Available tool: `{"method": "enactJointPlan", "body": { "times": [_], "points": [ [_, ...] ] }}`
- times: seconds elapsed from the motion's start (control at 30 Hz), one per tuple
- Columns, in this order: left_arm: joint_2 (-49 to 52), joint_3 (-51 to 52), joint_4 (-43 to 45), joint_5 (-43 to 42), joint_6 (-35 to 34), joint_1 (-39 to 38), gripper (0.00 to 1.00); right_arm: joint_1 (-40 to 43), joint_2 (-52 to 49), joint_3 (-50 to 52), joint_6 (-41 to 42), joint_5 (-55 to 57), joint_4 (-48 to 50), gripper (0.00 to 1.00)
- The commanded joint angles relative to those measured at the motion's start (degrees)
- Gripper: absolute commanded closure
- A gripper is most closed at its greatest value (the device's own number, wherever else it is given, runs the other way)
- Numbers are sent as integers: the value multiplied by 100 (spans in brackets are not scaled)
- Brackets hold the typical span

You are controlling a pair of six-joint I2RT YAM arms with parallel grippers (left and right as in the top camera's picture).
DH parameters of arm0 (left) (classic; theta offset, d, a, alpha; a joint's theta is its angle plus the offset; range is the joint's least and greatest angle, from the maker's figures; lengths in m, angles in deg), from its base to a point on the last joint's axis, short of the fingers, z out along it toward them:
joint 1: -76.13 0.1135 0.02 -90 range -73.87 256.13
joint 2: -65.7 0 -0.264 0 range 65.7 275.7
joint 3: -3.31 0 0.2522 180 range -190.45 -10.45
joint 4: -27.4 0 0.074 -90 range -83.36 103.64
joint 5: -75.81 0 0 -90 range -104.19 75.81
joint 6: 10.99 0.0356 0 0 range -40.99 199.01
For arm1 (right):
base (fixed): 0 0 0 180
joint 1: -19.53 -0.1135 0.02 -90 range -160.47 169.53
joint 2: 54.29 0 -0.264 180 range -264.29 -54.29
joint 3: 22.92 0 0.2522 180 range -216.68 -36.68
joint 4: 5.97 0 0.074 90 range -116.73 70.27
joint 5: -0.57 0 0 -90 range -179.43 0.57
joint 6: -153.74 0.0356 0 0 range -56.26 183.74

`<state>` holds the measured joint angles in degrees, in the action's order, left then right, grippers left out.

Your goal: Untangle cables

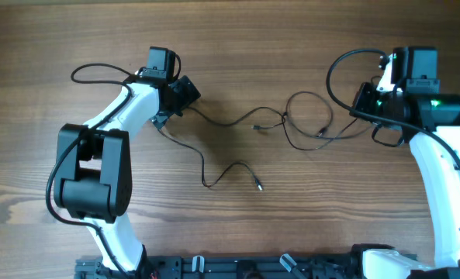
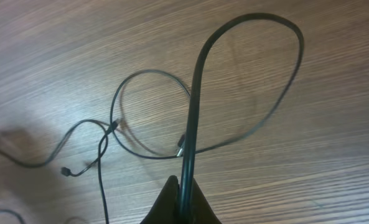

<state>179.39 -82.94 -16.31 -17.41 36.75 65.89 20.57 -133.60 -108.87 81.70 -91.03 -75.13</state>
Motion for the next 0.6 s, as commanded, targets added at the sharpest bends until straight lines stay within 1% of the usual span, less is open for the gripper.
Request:
{"method": "enactJointPlan", "body": {
  "times": [0.0, 0.03, 0.07, 0.1, 0.13, 0.17, 0.2, 0.23, 0.27, 0.3, 0.33, 0.43, 0.5, 0.57],
  "points": [
    [667, 391, -83, -332, 7, -63, 0, 76, -448, -46, 1078, 1958, -358, 96],
    [667, 391, -98, -332, 9, -63, 0, 157, -553, -46, 1572, 2496, -529, 96],
    [667, 391, -131, -330, 9, -63, 0, 326, -680, -46, 1827, 2776, -673, 96],
    [667, 391, -236, -116, 13, -63, 7, 739, -831, -46, 1742, 2426, -675, 96],
    [667, 391, -330, 310, 13, -50, 14, 942, -866, -46, 1388, 1930, -605, 96],
    [667, 391, -402, 741, 13, -31, 25, 1054, -874, -46, 876, 1290, -494, 96],
    [667, 391, -442, 1051, 13, -9, 32, 1084, -876, -46, 332, 761, -374, 96],
    [667, 391, -511, 1436, 280, 50, 47, 1082, -876, -46, 157, 756, -260, 96],
    [667, 391, -592, 1668, 431, 120, 59, 1084, -876, -46, 177, 778, -186, 96],
    [667, 391, -732, 1943, 457, 232, 74, 1084, -876, -46, 247, 697, -79, 96],
    [667, 391, -841, 2090, 457, 376, 79, 1084, -876, -46, 348, 535, -42, 96],
    [667, 391, -994, 2129, 455, 850, 86, 1082, -876, -46, 345, 98, 15, 96],
    [667, 391, -1016, 1987, 455, 1202, 90, 1082, -879, -46, 105, -673, 238, 96],
    [667, 391, -1010, 1537, 455, 1388, 92, 1082, -876, -46, -590, -1950, 551, 96]
  ]
}}
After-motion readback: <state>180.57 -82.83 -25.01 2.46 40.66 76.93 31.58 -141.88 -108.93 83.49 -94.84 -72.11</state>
